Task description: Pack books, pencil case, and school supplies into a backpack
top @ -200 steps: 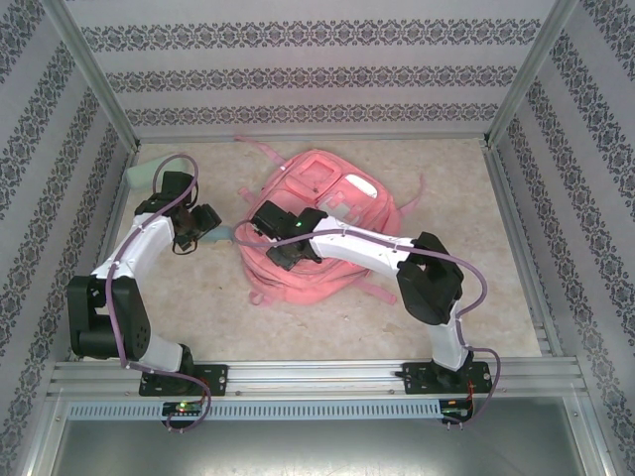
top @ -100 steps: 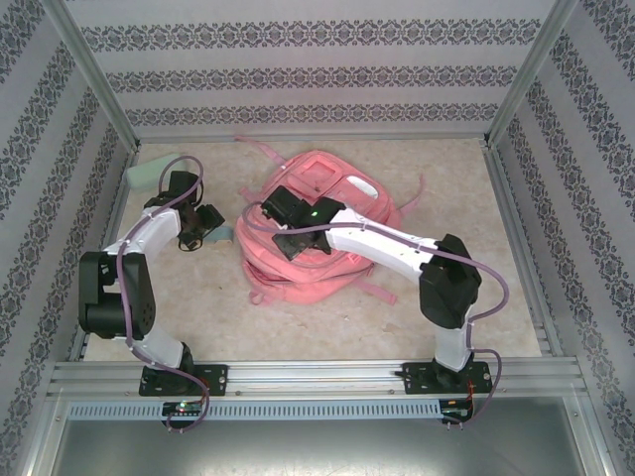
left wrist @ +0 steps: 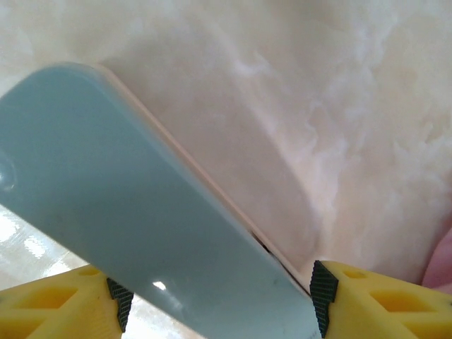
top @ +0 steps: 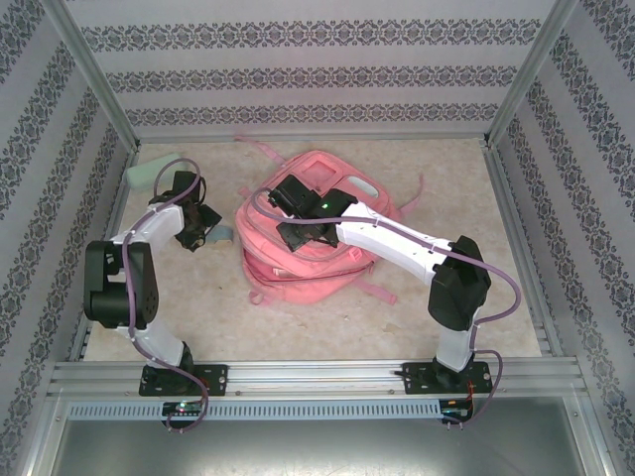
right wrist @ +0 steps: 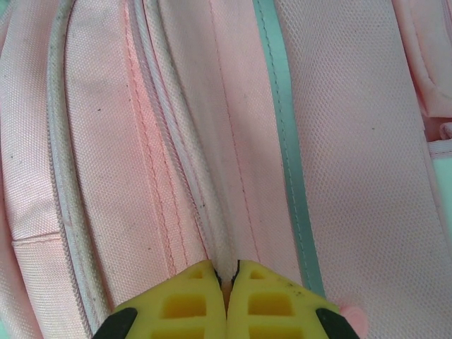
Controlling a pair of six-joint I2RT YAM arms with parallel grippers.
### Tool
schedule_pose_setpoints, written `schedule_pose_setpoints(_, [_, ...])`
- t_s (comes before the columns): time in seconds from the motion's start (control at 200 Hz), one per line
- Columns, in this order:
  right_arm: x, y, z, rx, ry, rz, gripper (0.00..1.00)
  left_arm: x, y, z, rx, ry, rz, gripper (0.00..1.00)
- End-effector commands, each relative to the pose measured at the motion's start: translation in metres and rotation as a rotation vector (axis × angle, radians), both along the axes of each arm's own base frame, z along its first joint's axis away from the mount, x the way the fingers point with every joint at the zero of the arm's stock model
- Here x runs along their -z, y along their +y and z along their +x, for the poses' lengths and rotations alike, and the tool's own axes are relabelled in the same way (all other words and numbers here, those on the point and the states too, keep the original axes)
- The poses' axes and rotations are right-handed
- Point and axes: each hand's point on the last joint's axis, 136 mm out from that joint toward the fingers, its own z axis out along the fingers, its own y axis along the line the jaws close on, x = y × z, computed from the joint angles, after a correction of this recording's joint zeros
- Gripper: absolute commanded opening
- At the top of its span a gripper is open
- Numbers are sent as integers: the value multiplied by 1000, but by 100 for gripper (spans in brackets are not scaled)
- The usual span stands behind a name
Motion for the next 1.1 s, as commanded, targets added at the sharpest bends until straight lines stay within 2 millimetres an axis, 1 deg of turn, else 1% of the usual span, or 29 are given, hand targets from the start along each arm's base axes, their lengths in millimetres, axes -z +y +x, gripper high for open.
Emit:
schedule_pose_setpoints(0.0, [-30, 0, 9, 45, -42, 72, 0, 2, 10, 6, -93, 5, 3, 67])
schedule_pose_setpoints(0.07, [-31, -2, 9, 49, -44, 72, 0, 4, 11, 4, -115, 12, 3, 62])
schedule_pose_setpoints(0.22, [-36, -3, 9, 56, -53, 82, 0, 0, 14, 3, -125, 11, 19, 43])
schedule_pose_setpoints(0.33, [-42, -3, 10, 60, -57, 101, 0, -6, 15, 1, -116, 5, 28, 32])
schedule_pose_setpoints(0.465, [-60, -5, 15, 80, -74, 146, 0, -18, 14, -5, -92, -9, 32, 28])
schedule_pose_setpoints(0.57, [-76, -12, 22, 112, -72, 210, 0, -34, 7, -7, -60, -50, 5, 27])
schedule_pose_setpoints(0.719, [-97, -26, 33, 165, -68, 299, 0, -55, -12, -11, 3, -108, -66, 25])
schedule_pose_setpoints(0.829, [-107, -37, 41, 204, -50, 358, 0, -70, -33, -12, 70, -155, -131, 25])
schedule_pose_setpoints(0.974, [-116, -52, 51, 257, -36, 424, 0, -91, -73, -11, 231, -210, -178, 25])
schedule_pose_setpoints(1.094, [-116, -58, 55, 278, -23, 450, 0, -96, -109, -15, 330, -226, -218, 25])
